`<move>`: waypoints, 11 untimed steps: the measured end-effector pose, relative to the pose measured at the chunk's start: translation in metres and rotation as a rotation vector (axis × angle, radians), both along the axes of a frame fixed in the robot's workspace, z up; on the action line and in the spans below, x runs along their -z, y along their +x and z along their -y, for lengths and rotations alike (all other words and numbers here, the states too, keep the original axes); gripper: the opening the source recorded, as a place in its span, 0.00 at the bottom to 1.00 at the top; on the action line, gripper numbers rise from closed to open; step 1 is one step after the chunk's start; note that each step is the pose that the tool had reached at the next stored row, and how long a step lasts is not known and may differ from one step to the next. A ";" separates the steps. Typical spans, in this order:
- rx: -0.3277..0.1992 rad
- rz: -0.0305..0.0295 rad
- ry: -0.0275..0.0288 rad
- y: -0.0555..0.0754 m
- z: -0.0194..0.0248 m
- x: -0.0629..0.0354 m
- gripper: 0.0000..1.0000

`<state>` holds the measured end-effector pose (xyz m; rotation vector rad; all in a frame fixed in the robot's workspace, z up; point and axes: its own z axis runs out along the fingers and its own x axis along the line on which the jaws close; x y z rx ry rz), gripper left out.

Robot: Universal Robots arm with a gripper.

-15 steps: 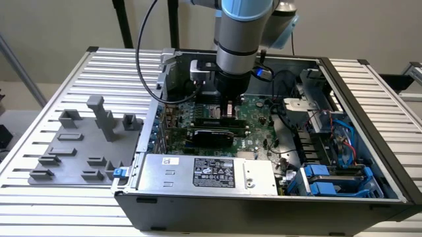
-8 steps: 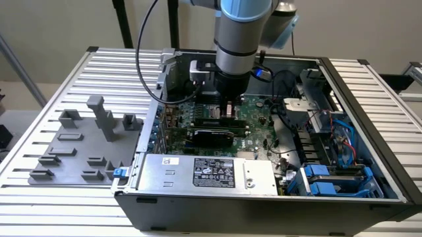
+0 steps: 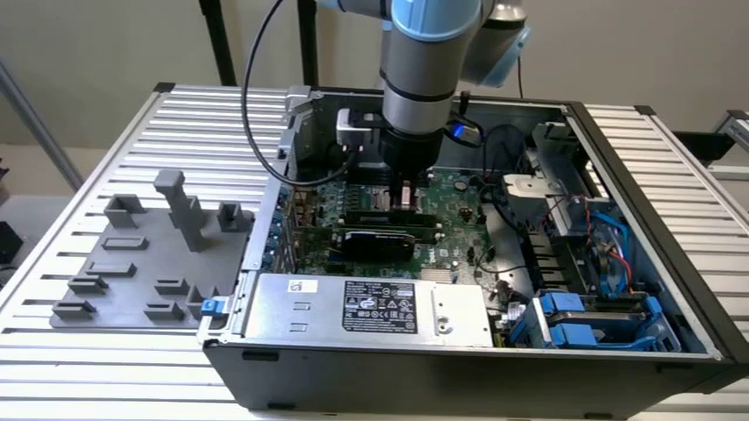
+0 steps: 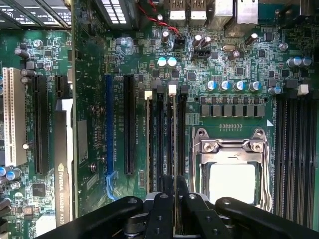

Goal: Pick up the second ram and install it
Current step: 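Insert the second ram into the second slot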

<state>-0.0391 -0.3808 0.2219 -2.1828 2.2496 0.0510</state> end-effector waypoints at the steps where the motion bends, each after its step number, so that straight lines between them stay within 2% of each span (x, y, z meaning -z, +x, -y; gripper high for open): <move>1: 0.000 0.0000 0.0001 0.000 -0.0001 0.0004 0.00; 7: 0.000 -0.0001 0.0000 0.000 -0.0002 0.0018 0.00; 8: 0.000 0.0000 0.0005 0.000 -0.0003 0.0020 1.00; 11: 0.000 0.0000 0.0002 0.000 -0.0002 0.0013 1.00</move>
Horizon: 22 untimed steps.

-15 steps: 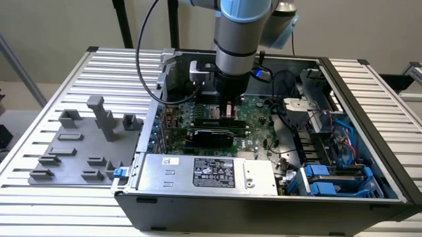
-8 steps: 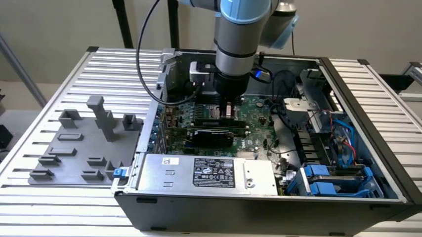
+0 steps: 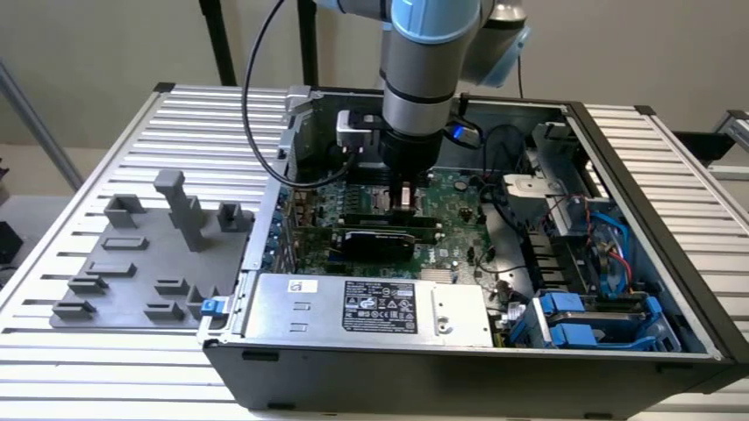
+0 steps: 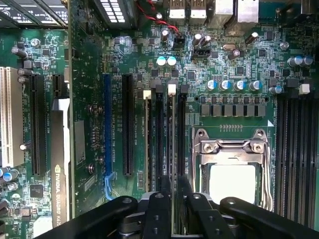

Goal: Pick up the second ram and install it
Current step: 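Insert the second ram into the second slot, then press down the second ram until it locks into place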

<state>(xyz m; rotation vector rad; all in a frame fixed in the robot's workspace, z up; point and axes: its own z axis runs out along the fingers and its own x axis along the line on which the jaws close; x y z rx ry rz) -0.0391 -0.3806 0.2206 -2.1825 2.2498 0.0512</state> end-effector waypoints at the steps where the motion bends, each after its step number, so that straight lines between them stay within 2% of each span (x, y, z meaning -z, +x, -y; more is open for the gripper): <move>1: 0.000 0.0002 0.0004 0.000 0.0001 -0.0014 1.00; 7: 0.000 0.0000 0.0017 0.000 0.0015 -0.0194 1.00; 9: 0.000 0.0000 0.0020 0.000 0.0018 -0.0225 1.00; 10: 0.000 0.0000 0.0024 0.000 0.0019 -0.0227 0.00; 22: 0.000 0.0000 0.0024 0.000 0.0019 -0.0227 0.00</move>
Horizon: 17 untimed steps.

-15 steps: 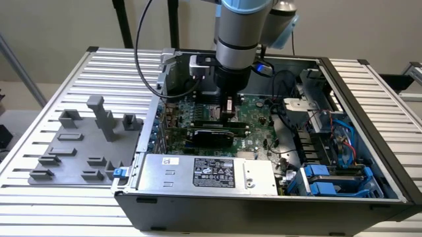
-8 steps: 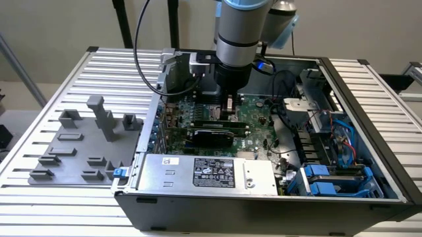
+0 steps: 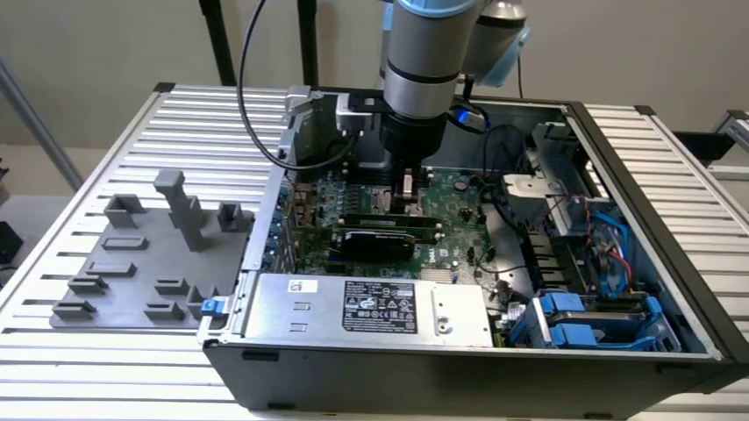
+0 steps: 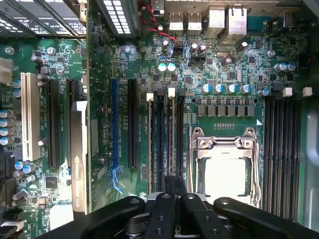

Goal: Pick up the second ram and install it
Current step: 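Press down the second ram until it locks into place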

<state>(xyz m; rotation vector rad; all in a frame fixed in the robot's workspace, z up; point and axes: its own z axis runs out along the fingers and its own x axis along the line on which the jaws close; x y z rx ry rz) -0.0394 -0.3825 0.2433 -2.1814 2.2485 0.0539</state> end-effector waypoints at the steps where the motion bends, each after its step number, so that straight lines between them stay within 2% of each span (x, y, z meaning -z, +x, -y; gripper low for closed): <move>1: 0.000 0.0000 0.0000 0.000 0.0000 0.0000 0.00; 7: 0.000 0.0003 0.0000 -0.001 -0.0014 0.0037 0.00; 17: 0.000 0.0001 -0.0009 -0.002 -0.0031 0.0180 0.00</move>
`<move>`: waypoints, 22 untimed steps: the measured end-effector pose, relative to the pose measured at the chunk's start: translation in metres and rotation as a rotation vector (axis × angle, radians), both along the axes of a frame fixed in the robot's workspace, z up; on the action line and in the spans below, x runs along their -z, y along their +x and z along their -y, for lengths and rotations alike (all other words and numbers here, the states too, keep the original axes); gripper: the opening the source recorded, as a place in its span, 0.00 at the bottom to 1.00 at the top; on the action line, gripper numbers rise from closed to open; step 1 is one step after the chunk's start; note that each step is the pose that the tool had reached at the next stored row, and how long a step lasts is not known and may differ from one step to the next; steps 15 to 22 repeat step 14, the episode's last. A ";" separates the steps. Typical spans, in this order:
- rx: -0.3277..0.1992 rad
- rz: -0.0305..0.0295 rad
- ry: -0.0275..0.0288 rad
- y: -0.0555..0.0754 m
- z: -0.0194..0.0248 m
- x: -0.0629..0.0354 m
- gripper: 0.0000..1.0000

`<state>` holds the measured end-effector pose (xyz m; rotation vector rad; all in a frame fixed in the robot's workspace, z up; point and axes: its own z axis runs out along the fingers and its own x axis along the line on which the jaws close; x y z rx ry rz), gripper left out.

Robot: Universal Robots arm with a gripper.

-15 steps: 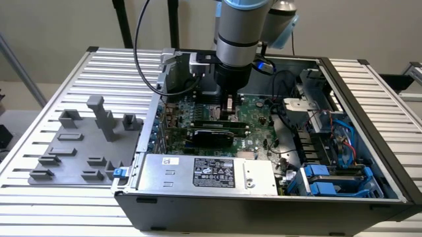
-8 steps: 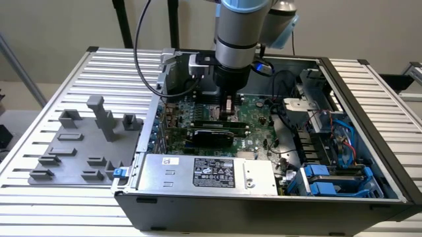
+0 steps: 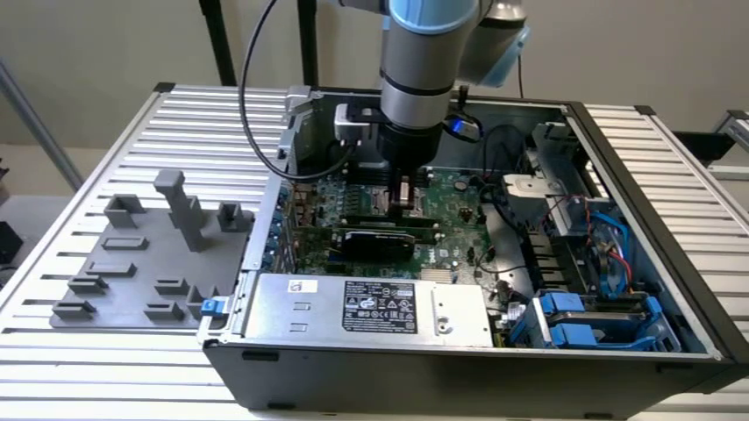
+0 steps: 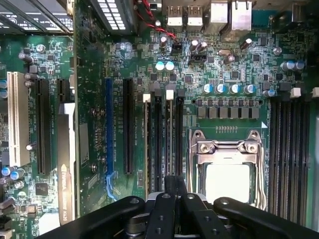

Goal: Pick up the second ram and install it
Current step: 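Press down the second ram until it locks into place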

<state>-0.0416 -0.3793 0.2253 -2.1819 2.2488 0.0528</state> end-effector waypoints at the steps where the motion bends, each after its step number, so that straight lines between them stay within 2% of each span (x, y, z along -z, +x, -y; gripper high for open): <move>1: 0.000 0.0001 0.0002 0.000 0.0000 0.0006 0.00; 3: 0.000 0.0003 0.0007 0.000 -0.0001 -0.0017 0.00; 4: 0.000 0.0005 0.0021 0.000 -0.0003 -0.0056 0.00; 7: 0.000 0.0003 0.0009 0.000 -0.0002 -0.0186 0.00; 22: 0.000 0.0003 0.0009 0.000 -0.0002 -0.0190 0.00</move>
